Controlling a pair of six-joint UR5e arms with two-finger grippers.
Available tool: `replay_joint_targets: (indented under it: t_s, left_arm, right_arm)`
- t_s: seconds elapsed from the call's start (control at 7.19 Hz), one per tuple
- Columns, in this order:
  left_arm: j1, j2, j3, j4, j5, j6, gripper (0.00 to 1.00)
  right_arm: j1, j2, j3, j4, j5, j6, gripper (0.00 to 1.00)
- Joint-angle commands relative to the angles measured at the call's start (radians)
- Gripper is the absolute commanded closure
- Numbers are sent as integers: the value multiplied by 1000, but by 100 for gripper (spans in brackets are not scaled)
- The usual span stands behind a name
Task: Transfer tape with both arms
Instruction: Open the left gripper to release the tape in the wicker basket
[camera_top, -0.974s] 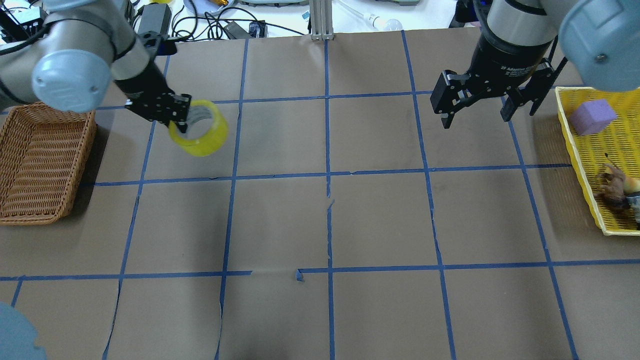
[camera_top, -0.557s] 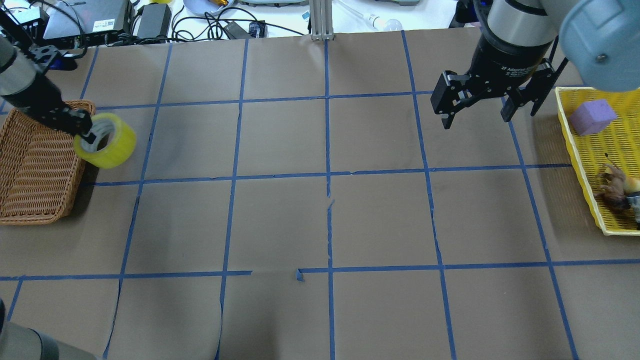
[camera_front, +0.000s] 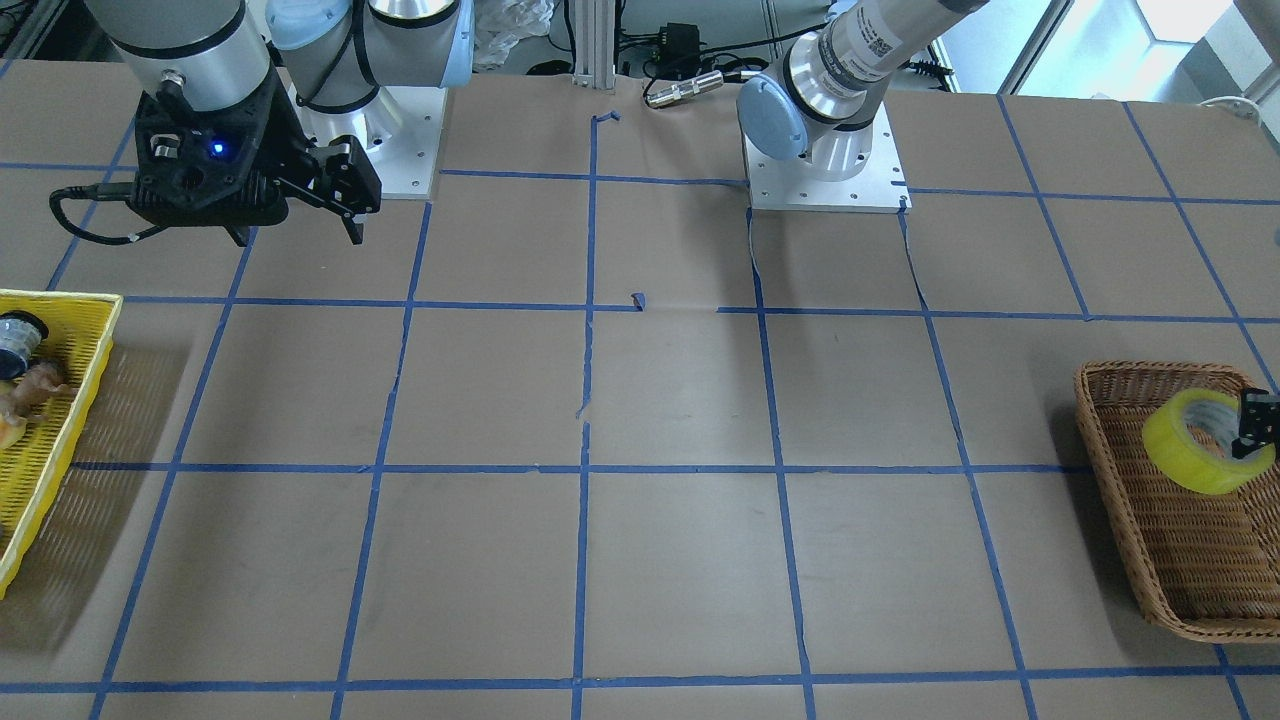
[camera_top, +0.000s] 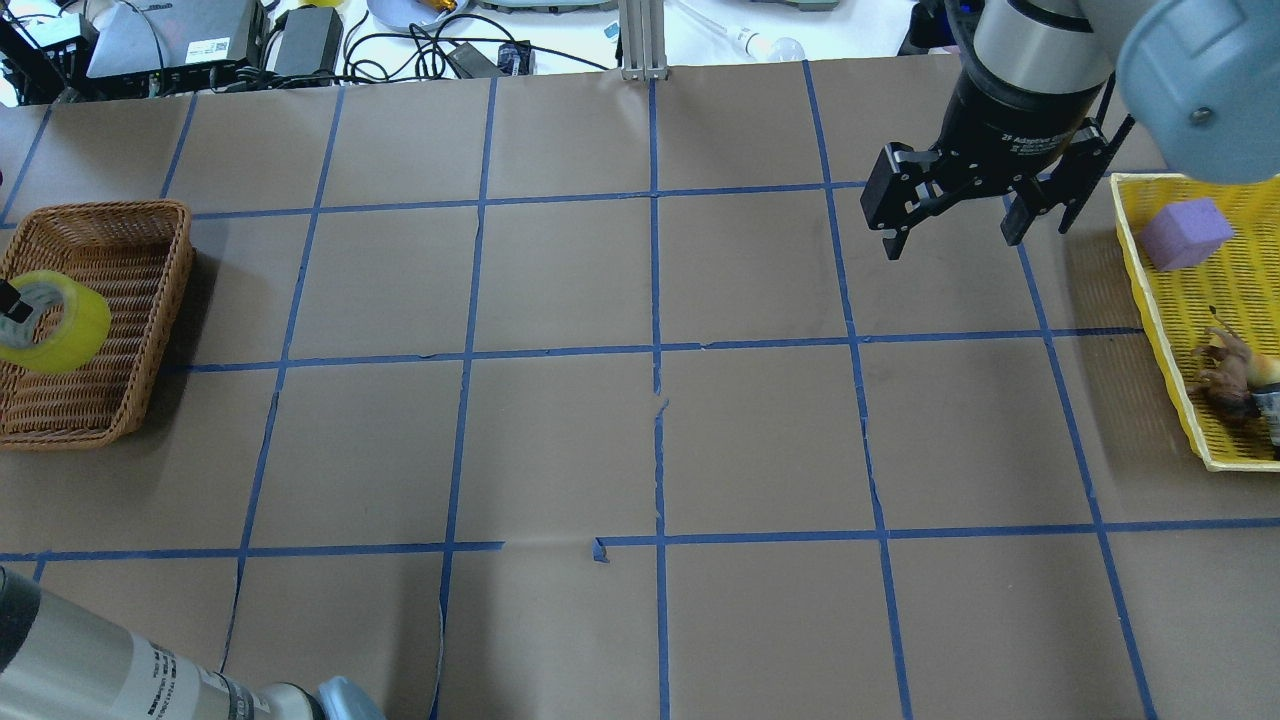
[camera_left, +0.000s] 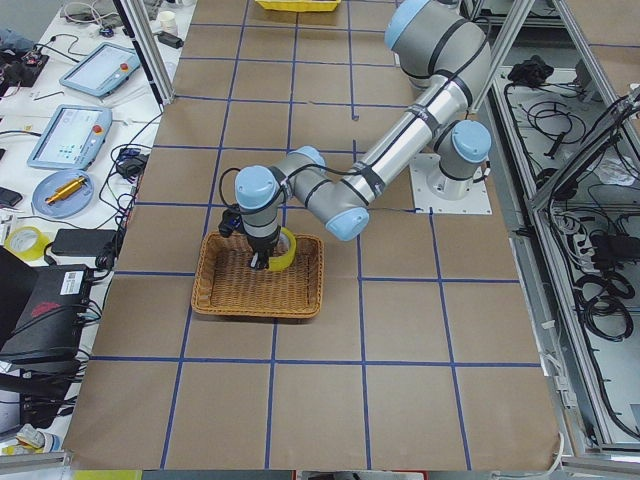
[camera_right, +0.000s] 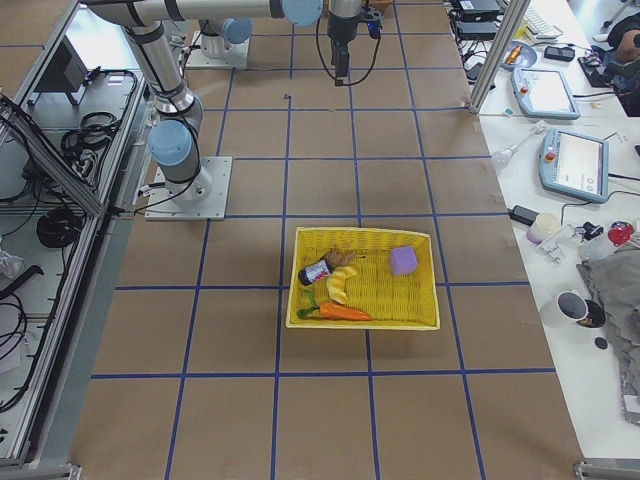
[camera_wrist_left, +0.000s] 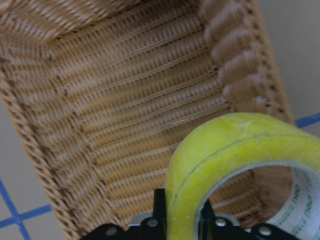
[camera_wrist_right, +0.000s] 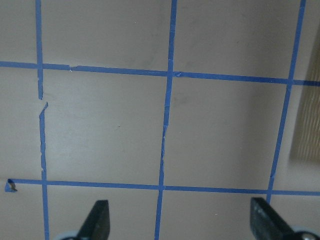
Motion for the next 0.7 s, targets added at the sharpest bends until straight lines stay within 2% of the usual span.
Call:
replay_joint_targets:
  t_s: [0.0,0.14,0.28,0.42,0.56]
  left_arm:
    - [7,-90,15,68,-4,0,100]
    - [5,-100,24,79,-5,-5,100]
    - [2,-101,21,77,-14,1,61]
    - [2,-100,27,77,-29,-3,33]
    - [-46,-42,29,24,-33,-43,31]
  right_arm:
    - [0,0,2,0,0,1,0]
    - [2,-2,9,-1,0,1,0]
    - [0,-2,9,-3,0,-1,0]
    - [0,-2,9,-3,0,-1,0]
    - [2,-2,9,-3,0,-1,0]
